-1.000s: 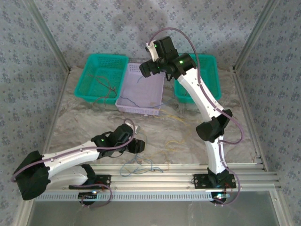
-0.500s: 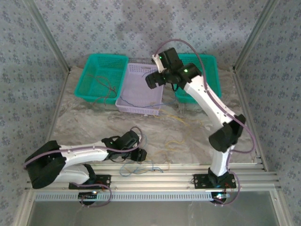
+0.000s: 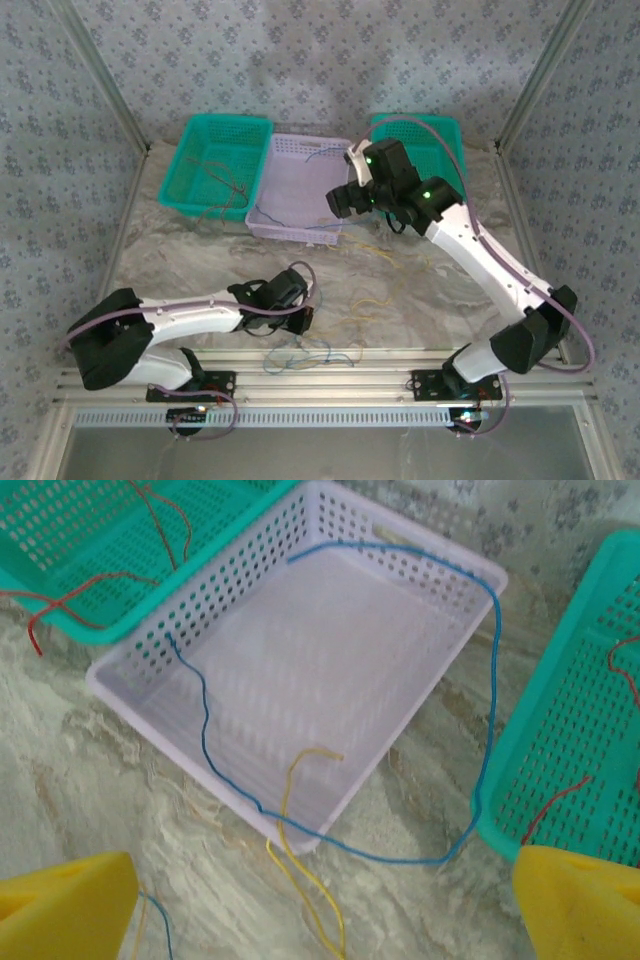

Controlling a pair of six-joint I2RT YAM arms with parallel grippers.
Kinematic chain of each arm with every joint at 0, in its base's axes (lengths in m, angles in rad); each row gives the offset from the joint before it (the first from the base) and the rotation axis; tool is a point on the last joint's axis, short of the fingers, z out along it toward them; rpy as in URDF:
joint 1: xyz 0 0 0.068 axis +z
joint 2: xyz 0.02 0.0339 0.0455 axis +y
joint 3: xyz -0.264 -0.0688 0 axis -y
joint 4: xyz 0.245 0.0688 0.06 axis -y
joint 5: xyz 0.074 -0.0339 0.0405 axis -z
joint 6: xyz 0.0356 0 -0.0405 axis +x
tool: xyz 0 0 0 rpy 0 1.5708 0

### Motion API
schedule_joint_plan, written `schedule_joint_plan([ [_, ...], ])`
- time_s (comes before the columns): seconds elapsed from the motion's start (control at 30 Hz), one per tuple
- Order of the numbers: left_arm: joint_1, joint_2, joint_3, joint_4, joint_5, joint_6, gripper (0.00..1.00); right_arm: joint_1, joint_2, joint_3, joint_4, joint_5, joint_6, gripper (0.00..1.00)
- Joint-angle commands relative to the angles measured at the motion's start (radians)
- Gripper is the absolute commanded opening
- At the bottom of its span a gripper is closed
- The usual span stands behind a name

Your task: Untangle the cables

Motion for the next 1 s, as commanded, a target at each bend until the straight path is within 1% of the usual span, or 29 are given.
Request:
schedule_joint_plan([
  [0.0, 0.061, 0.016, 0.030, -0.049, -0.025, 0.056, 0.00, 0.021, -0.084, -0.063, 0.018, -0.013, 0.033, 0.97],
  [0.13, 0.161, 0.007, 0.065, -0.088, -0.020, 0.100, 0.00, 0.061, -0.196, -0.198, 0.037, -0.046, 0.061, 0.97],
  [0.17, 0.172, -0.007, 0.078, -0.103, -0.018, 0.104, 0.00, 0.070, -0.218, -0.237, 0.045, -0.063, 0.066, 0.98],
  [0.23, 0.178, -0.074, 0.099, -0.121, -0.022, 0.088, 0.00, 0.123, -0.270, -0.323, 0.056, -0.117, 0.068, 0.98],
  [0.27, 0.177, -0.111, 0.108, -0.129, -0.030, 0.079, 0.00, 0.155, -0.291, -0.368, 0.058, -0.106, 0.071, 0.99],
  [0.3, 0.179, -0.150, 0.120, -0.150, -0.048, 0.071, 0.04, 0.195, -0.318, -0.422, 0.068, -0.097, 0.070, 0.99],
  [0.37, 0.184, -0.218, 0.156, -0.208, -0.093, 0.065, 0.21, 0.271, -0.366, -0.507, 0.076, -0.074, 0.057, 1.00],
  [0.4, 0.186, -0.252, 0.178, -0.241, -0.113, 0.062, 0.33, 0.306, -0.386, -0.546, 0.079, -0.055, 0.053, 1.00],
  [0.43, 0.189, -0.285, 0.199, -0.269, -0.130, 0.062, 0.43, 0.340, -0.400, -0.579, 0.084, -0.049, 0.050, 1.00],
  [0.47, 0.194, -0.310, 0.219, -0.293, -0.147, 0.065, 0.50, 0.372, -0.402, -0.608, 0.085, -0.045, 0.053, 1.00],
  [0.5, 0.200, -0.336, 0.241, -0.324, -0.169, 0.068, 0.55, 0.407, -0.392, -0.630, 0.084, -0.036, 0.057, 1.00],
  [0.6, 0.241, -0.384, 0.306, -0.403, -0.207, 0.074, 0.65, 0.492, -0.342, -0.683, 0.157, 0.024, 0.063, 1.00],
  [0.7, 0.277, -0.427, 0.341, -0.454, -0.246, 0.076, 0.73, 0.523, -0.262, -0.728, 0.251, 0.034, 0.068, 1.00],
  [0.77, 0.310, -0.457, 0.356, -0.481, -0.247, 0.078, 0.75, 0.556, -0.195, -0.735, 0.307, 0.059, 0.050, 1.00],
  [0.83, 0.338, -0.492, 0.370, -0.502, -0.257, 0.085, 0.77, 0.585, -0.119, -0.727, 0.346, 0.116, 0.025, 1.00],
  [0.97, 0.379, -0.531, 0.387, -0.560, -0.254, 0.091, 0.79, 0.586, 0.018, -0.687, 0.371, 0.119, -0.003, 1.00],
])
